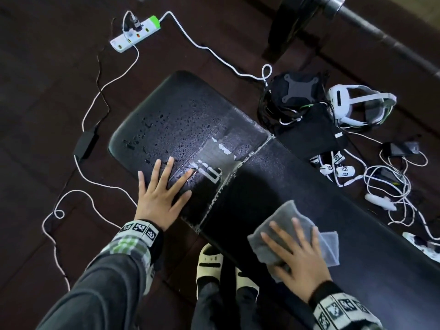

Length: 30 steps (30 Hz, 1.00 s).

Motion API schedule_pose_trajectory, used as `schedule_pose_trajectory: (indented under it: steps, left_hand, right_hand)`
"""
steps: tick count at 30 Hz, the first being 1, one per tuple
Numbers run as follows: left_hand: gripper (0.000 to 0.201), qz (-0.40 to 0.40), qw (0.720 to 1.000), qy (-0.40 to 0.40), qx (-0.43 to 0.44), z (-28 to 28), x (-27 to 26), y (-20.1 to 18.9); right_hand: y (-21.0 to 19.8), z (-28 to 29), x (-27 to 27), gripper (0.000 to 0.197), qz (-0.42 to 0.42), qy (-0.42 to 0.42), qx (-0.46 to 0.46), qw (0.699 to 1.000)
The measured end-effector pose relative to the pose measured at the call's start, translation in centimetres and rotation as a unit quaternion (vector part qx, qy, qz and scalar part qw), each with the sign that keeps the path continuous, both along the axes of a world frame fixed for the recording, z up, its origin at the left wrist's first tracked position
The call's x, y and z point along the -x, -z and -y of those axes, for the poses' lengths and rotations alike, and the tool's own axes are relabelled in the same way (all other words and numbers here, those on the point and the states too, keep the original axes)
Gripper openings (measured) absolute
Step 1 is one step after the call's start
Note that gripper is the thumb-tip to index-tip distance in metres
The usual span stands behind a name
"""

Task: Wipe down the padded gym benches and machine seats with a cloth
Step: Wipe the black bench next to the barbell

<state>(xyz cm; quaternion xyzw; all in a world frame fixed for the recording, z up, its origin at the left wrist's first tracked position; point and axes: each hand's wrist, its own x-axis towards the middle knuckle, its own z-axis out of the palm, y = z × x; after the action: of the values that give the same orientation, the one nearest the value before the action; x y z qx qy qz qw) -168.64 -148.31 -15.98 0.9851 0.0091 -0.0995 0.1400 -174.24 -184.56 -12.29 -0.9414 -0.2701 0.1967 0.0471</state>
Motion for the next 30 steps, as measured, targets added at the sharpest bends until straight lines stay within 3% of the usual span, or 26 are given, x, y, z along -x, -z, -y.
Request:
schedule_pose_trajectory:
  steps: [5, 8, 13, 17, 19, 24, 30]
  left_hand:
    - [0.051, -0.002, 1.0, -0.01, -0.001, 0.2, 0.0, 0.2]
    - [0.051, 0.003, 1.0, -0.009, 0.003, 0.2, 0.1, 0.4]
    - [0.052, 0.006, 1.0, -0.002, 0.002, 0.0, 0.1, 0.6]
    - [0.057, 0.004, 1.0, 0.0, 0.001, 0.1, 0.0, 0.6]
    - [0.058, 0.007, 1.0, 0.001, 0.002, 0.2, 0.0, 0.5]
    - [0.058, 0.022, 1.0, -0.002, 0.008, 0.3, 0.0, 0.6]
    - [0.057, 0.035, 0.999, -0.003, 0.011, 0.4, 0.2, 0.6]
  right_hand:
    - [-0.1, -1.4, -1.8, 0.071, 0.032, 0.135, 0.02, 0.99]
    - [0.0, -5.8, -4.8, 0.063, 0.042, 0.143, 0.032, 0.988]
    - [0.2, -12.0, -3.8, 0.068, 0.034, -0.032, -0.007, 0.999]
    - [0.6, -9.2, 0.3, 0.063, 0.019, -0.187, -0.012, 0.982]
    - [0.7, -6.3, 1.5, 0.064, 0.019, -0.202, -0.013, 0.979]
    - [-0.3, -3.4, 1.6, 0.076, -0.015, -0.052, 0.002, 0.999]
    - [-0.4, -10.0, -3.1, 0.066, 0.016, 0.093, 0.018, 0.995]
